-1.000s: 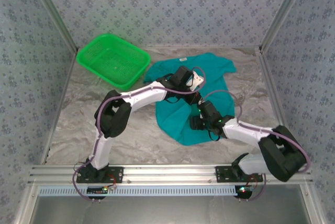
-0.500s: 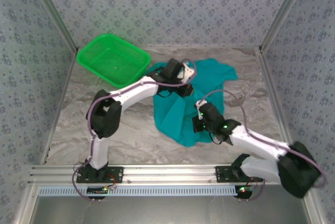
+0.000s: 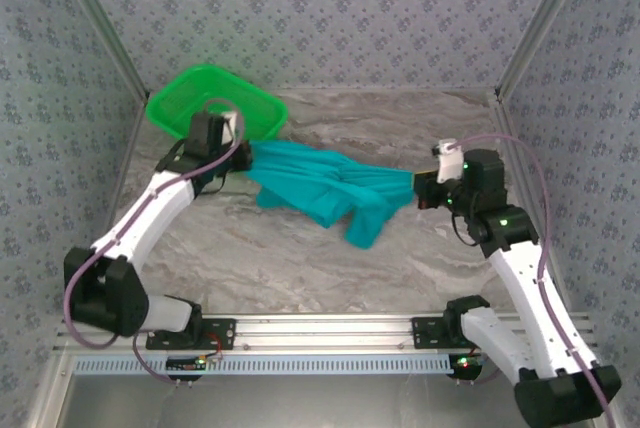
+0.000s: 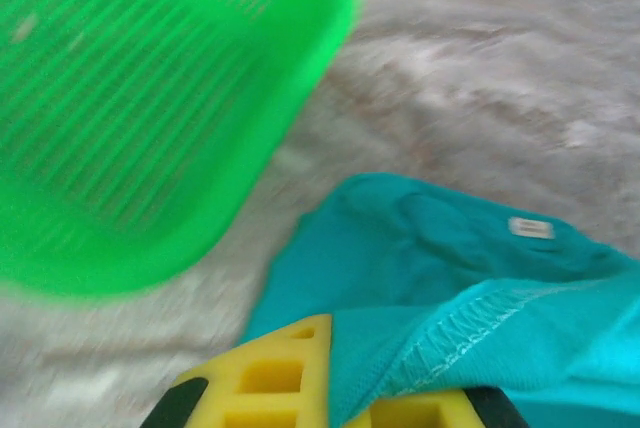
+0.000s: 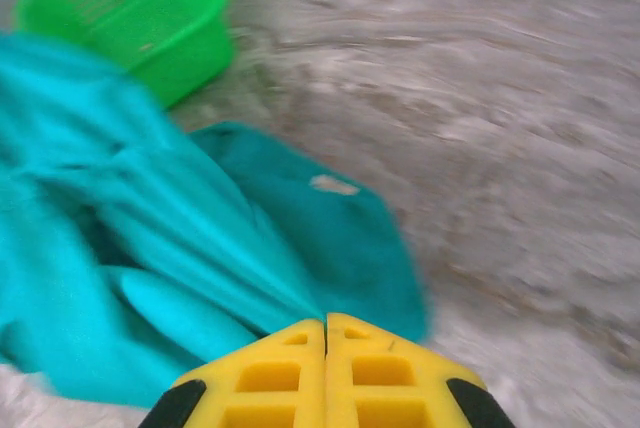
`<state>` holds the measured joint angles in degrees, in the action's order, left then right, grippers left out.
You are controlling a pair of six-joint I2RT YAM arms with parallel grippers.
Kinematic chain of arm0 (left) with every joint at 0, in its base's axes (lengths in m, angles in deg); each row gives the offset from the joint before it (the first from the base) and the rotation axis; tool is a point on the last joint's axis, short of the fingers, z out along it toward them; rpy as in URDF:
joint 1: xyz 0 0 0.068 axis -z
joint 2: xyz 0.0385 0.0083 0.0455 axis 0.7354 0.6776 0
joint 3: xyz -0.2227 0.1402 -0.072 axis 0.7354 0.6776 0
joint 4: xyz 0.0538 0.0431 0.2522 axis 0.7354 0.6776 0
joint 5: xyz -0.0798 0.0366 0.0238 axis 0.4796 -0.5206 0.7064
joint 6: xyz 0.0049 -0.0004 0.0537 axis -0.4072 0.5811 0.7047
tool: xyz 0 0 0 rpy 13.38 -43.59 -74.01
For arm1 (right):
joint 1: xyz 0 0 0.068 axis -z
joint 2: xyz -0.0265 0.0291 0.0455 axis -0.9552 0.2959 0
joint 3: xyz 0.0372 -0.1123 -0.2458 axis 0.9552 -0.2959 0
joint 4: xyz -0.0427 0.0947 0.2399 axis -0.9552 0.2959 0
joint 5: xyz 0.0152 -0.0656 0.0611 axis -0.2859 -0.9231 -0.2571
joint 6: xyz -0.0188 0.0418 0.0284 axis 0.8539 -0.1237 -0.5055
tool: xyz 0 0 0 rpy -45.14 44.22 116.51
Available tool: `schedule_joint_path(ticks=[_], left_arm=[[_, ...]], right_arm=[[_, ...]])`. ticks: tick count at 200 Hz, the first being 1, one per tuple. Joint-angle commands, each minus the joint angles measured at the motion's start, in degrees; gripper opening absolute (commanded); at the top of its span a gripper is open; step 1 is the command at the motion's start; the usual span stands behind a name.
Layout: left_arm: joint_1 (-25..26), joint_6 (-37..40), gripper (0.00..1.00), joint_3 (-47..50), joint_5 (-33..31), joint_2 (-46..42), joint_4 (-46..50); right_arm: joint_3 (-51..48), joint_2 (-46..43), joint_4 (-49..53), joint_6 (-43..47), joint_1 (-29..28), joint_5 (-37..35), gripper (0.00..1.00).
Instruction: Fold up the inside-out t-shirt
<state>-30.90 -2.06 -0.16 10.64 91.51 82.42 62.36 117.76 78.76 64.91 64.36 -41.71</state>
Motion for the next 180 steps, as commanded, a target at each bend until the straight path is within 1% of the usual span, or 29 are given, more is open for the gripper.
schedule_joint_path(ticks=[1,8,17,28,36,44,60,69,80,96,105,112,123,134,151,166,180], left_arm=[[-2.0,-5.5,0.0,9.9,-3.5,-3.5,-1.4],[-2.3,-5.8,0.0,12.6,-3.1,-3.9,-1.7],[-2.5,-6.0,0.0,15.2,-2.5,-3.8,-1.9],[-2.4,-6.4,0.0,17.8,-0.6,-3.1,-2.4],[-2.5,-6.2,0.07,19.1,2.1,-2.5,-3.3],[-2.4,-5.9,0.14,19.9,5.2,-1.9,-4.0],[-2.1,-4.7,0.32,20.2,10.8,-1.9,-4.3],[-1.4,-3.9,0.41,19.1,11.4,-2.3,-2.7],[0.3,-2.3,0.48,16.6,9.4,-2.7,1.1],[4.2,0.1,0.51,11.4,4.7,-2.3,7.9],[6.6,0.8,0.51,9.0,3.3,-1.8,10.2],[8.6,1.0,0.51,7.3,2.8,-1.3,11.1],[12.5,1.7,0.51,5.0,2.3,-0.4,11.0],[17.4,3.3,0.51,3.6,2.2,1.0,8.4],[23.3,5.4,0.51,2.5,4.8,5.1,3.4],[25.8,5.9,0.51,0.8,8.8,9.6,2.3],[27.8,7.2,0.51,0.2,10.2,12.4,2.2]], right_arm=[[-0.5,2.1,5.6,-0.3,7.2,-0.1,0.0],[-1.4,3.2,5.9,-1.3,8.4,-1.8,0.0],[-2.7,4.9,5.9,-2.5,8.3,-4.1,0.0],[-4.8,6.8,5.0,-3.7,7.1,-4.0,0.0],[-6.3,8.0,4.1,-4.0,5.2,-3.8,0.0],[-7.1,8.9,3.7,-4.3,2.6,-5.0,0.0],[-8.1,10.6,3.7,-4.1,-3.3,-6.8,0.0],[-8.1,11.5,4.5,-4.0,-6.1,-7.8,0.0],[-7.7,12.4,6.1,-3.4,-9.0,-9.0,0.04],[-6.9,13.2,8.4,-3.5,-12.0,-10.4,0.1],[-6.2,13.4,9.4,-3.9,-13.3,-10.9,0.19],[-5.4,13.7,10.1,-4.3,-14.6,-12.0,0.25],[-3.8,14.2,10.8,-3.6,-17.8,-13.3,0.28],[-2.3,15.5,10.3,-2.9,-21.1,-13.1,0.33],[-0.5,18.3,7.9,-2.8,-25.8,-10.4,0.42],[0.6,21.1,5.7,-3.2,-29.2,-9.9,0.46],[0.2,23.3,3.2,-5.4,-30.9,-9.8,0.48]])
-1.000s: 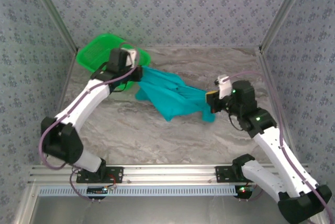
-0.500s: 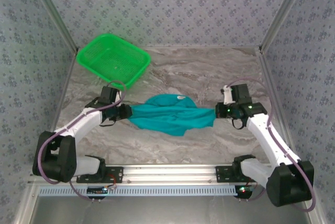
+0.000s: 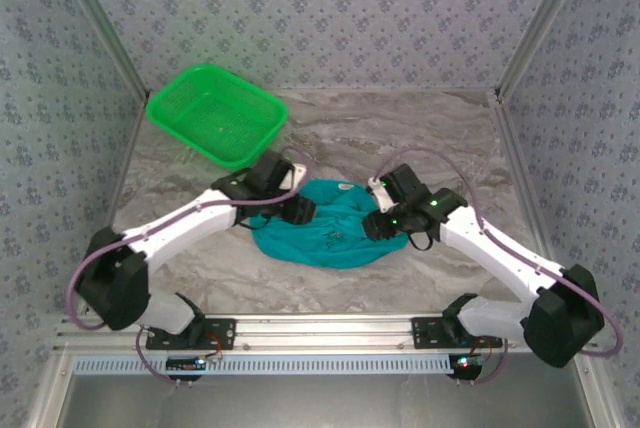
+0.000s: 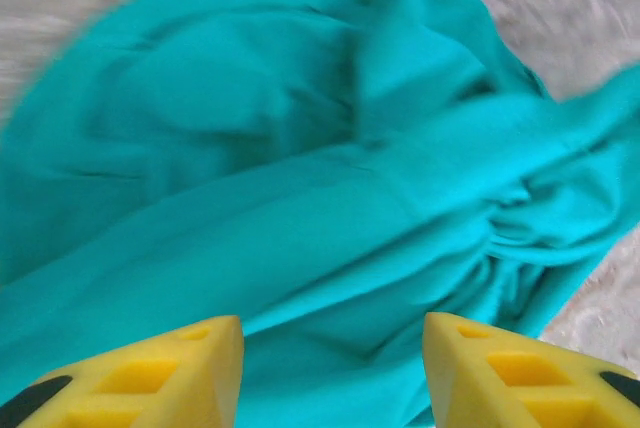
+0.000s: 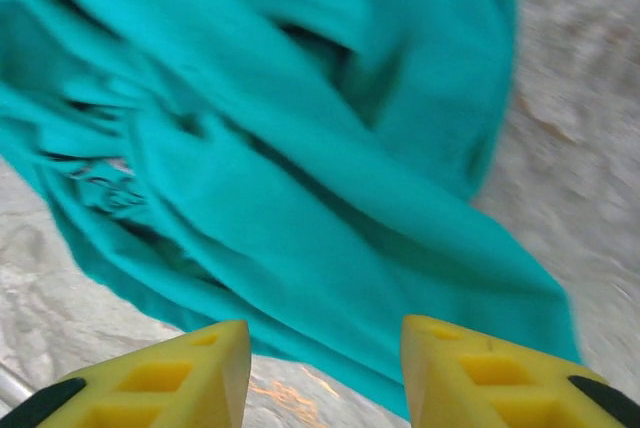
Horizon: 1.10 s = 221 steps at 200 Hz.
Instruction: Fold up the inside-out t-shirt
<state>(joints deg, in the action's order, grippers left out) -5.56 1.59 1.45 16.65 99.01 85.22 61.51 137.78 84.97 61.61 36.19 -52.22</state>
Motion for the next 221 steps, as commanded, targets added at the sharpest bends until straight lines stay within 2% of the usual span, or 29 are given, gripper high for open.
schedule_joint_path(ticks=[1,41,57,63,71,86,102,119,133,146,162,186,199,210,221], left_arm=[[2.7,3.6,0.51,-1.4,4.3,5.0,-0.7],[4.4,3.4,0.55,2.0,5.9,7.8,-8.2],[4.4,3.3,0.52,1.5,4.4,9.5,-9.0],[4.3,3.3,0.47,1.1,3.7,10.0,-8.7],[4.1,3.5,0.25,0.2,2.5,10.2,-7.6],[3.0,3.8,0.0,-0.4,3.4,8.0,-7.3],[0.6,3.0,0.0,-0.3,6.9,2.3,-6.8],[-2.4,2.4,0.0,-0.1,10.9,-4.7,-5.5],[-4.7,1.7,0.0,0.7,11.3,-10.2,-4.1],[-7.5,-0.3,0.0,3.2,11.8,-14.8,-4.7],[-11.3,-3.4,0.0,9.1,11.2,-19.1,-7.6],[-16.0,-6.6,0.0,18.2,11.8,-19.1,-14.7],[-16.7,-6.9,0.0,20.1,10.7,-16.4,-15.8],[-16.4,-6.2,0.0,19.5,13.9,-13.9,-16.6],[-14.3,-4.7,0.17,17.1,15.8,-12.3,-15.5]], right_arm=[[0.9,3.4,-3.2,-2.3,-2.8,0.9,0.48],[-3.5,8.1,-15.9,-8.4,-4.4,3.9,0.53],[-3.5,11.1,-17.6,-9.6,-4.8,0.4,0.44],[-3.5,11.8,-17.9,-10.3,-4.6,-1.4,0.31],[-3.8,11.6,-18.0,-11.3,-4.2,-3.5,0.16],[-4.6,8.7,-17.4,-12.0,-2.4,-5.1,0.0],[-4.8,2.9,-15.1,-11.2,1.9,-2.7,0.0],[-3.4,-2.9,-9.1,-9.9,10.2,4.2,0.0],[-1.9,-6.5,-4.2,-8.3,17.7,10.0,0.0],[-1.1,-8.6,0.6,-7.9,24.1,11.5,0.0],[-2.2,-8.5,1.7,-8.3,29.7,12.0,0.0],[-6.2,-2.0,-1.8,-11.1,31.8,11.2,0.0],[-7.8,3.1,-3.7,-12.0,31.5,10.3,0.0],[-7.4,6.7,-5.2,-10.8,30.3,12.5,0.0],[-6.5,8.2,-5.2,-10.3,28.0,13.0,0.0]])
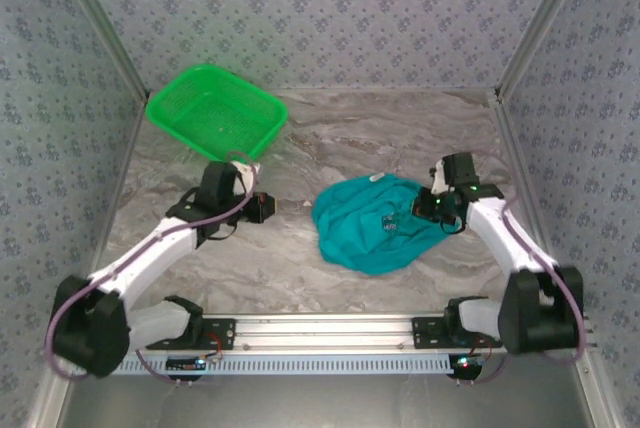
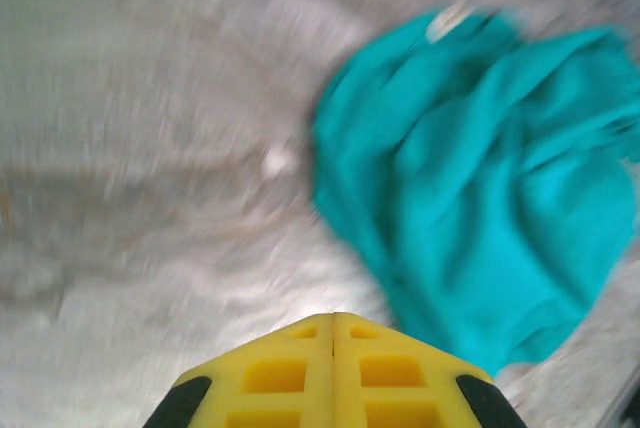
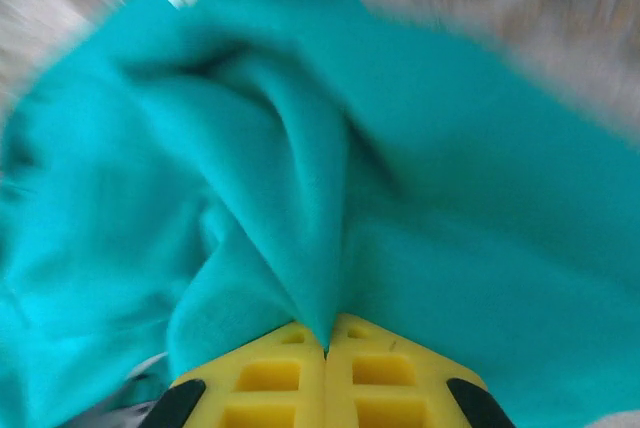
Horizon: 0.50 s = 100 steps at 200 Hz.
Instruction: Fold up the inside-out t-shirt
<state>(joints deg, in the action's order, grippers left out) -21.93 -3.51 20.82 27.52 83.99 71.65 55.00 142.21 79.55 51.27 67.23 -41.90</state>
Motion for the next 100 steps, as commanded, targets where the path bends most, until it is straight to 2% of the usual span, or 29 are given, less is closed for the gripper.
schedule_joint_path(ticks=[1,20,40,57,74,100], left_arm=[[2.4,0.6,0.18,-2.6,4.9,2.8,-1.7],[11.6,8.1,0.43,-7.7,1.8,3.7,1.2],[18.1,8.5,0.57,-11.1,1.6,7.4,-1.9],[22.3,6.8,0.62,-14.4,1.3,13.2,-4.7],[25.9,5.9,0.65,-19.4,-1.9,20.2,-5.5],[26.8,1.2,0.67,-26.5,-4.5,30.0,-5.9]], right_arm=[[0.1,3.9,0.2,0.0,-3.2,2.6,0.0],[2.2,3.3,0.7,-0.2,-6.5,2.2,0.0],[5.3,1.6,3.9,-0.2,-6.9,1.7,0.0],[7.5,-0.5,6.1,-0.1,-6.4,1.3,0.0],[8.4,-2.8,6.4,-0.8,-5.6,5.1,0.0],[9.8,-5.2,6.9,-1.9,-5.1,11.4,0.0]])
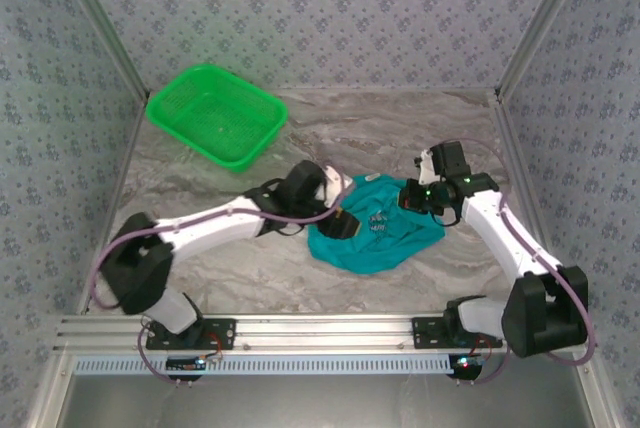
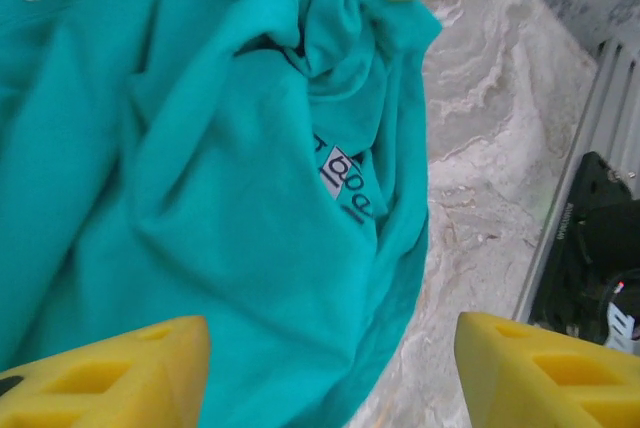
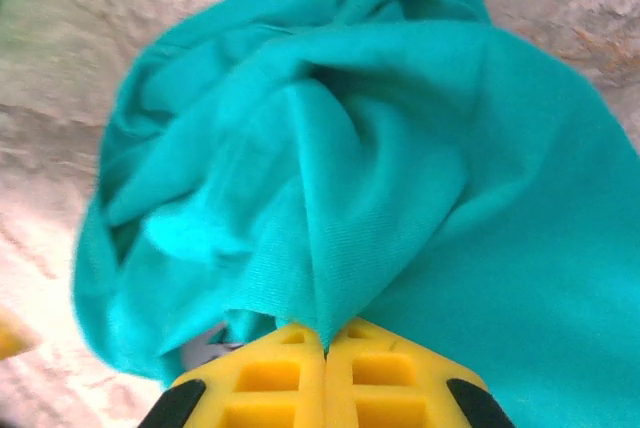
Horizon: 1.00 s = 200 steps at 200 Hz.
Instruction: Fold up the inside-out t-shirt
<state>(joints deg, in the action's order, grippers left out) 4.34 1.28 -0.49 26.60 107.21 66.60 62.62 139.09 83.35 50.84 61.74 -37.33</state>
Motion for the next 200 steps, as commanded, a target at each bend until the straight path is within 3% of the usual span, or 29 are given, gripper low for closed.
schedule_joint_path(ticks=[1,19,41,49,67,73,97,125,155,165,177,189,200], left_arm=[[0.5,-3.7,0.68,-5.5,-3.8,7.1,-0.8],[0.6,-4.7,0.68,-9.9,-7.0,11.4,0.5],[0.6,-3.6,0.65,-13.8,-5.4,15.0,1.1],[0.5,-2.6,0.53,-14.9,-4.5,15.7,2.0],[-0.9,-1.0,0.08,-15.4,0.1,14.8,3.8],[-1.6,-0.9,0.0,-14.8,2.7,13.6,3.9],[-3.1,0.5,0.0,-9.9,10.0,6.0,5.0],[-2.9,3.1,0.0,-4.7,24.9,0.3,6.7],[-4.7,4.1,0.0,1.7,29.3,-2.3,3.8],[-5.9,2.3,0.0,3.5,31.0,-2.5,0.6],[-6.6,0.3,0.0,3.7,33.2,-2.2,-1.8],[-6.5,0.5,0.0,2.3,33.7,-1.9,-0.4],[-6.7,0.8,0.0,1.1,32.8,-1.9,1.5]], right_arm=[[2.3,-2.3,3.2,-1.5,0.4,7.2,0.0],[3.8,-3.8,4.3,-2.1,0.6,9.6,0.0],[5.6,-6.6,5.5,-3.1,2.0,10.8,0.0],[6.4,-7.3,6.4,-3.1,3.2,10.6,0.0],[7.9,-7.5,9.3,-2.4,6.9,6.8,0.0],[8.2,-7.1,9.9,-2.5,8.0,4.5,0.0],[8.6,-3.5,8.5,1.1,9.9,-3.1,0.0],[9.0,3.5,4.2,5.2,7.7,-2.7,0.0],[7.6,8.5,1.1,4.1,4.9,-11.9,0.02],[6.8,10.6,0.2,2.8,5.4,-13.8,0.07],[8.0,14.0,1.4,2.4,5.5,-10.0,0.19],[9.9,16.0,3.3,2.2,3.9,-6.2,0.24],[10.2,14.7,3.8,1.9,1.0,-7.2,0.3]])
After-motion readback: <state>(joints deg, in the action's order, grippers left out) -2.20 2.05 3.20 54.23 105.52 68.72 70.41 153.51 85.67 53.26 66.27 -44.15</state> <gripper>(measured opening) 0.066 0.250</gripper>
